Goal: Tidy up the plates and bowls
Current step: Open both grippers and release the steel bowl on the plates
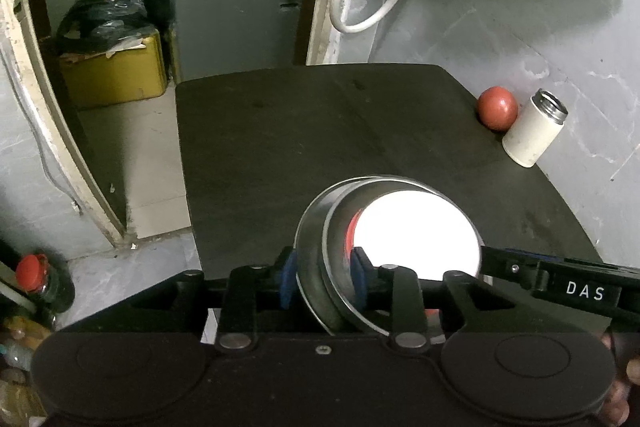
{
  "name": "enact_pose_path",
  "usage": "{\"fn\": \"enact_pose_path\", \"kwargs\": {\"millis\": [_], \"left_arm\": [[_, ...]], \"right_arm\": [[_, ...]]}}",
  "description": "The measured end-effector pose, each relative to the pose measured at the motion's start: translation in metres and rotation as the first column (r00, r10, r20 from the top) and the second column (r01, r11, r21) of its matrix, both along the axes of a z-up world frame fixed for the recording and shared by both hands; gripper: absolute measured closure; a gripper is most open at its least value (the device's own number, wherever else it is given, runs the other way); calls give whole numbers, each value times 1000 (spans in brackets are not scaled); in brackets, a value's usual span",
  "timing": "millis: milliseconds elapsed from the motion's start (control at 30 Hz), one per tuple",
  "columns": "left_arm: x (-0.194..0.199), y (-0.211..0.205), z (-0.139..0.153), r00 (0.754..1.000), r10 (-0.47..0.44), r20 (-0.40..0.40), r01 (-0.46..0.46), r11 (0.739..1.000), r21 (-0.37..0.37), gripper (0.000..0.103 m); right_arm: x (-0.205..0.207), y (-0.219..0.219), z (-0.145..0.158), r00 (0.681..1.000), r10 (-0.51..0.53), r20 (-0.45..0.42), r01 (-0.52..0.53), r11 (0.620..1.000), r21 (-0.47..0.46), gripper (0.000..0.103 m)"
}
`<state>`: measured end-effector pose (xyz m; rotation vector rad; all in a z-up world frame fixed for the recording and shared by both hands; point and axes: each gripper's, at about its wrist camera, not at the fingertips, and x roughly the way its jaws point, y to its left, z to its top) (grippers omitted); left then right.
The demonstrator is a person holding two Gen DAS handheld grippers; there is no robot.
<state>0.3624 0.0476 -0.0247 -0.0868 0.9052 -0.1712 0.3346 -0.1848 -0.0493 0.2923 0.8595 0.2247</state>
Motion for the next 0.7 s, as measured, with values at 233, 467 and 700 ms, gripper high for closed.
{"fn": "enact_pose_path", "kwargs": {"millis": [233,467,700], "left_arm": [[-25,-9,17,996,54,74,-58,997,44,39],[-66,-16,36,979,124,163,-131,991,33,19],[-109,-20,44,954,213,211,-219,976,3,9]], "right_arm": [[-15,-11,15,998,10,57,-9,1000,-16,31],[-43,-21,34,989,51,141,-43,997,-57,9],[-73,-29,56,965,111,239,-94,992,-82,3]]}}
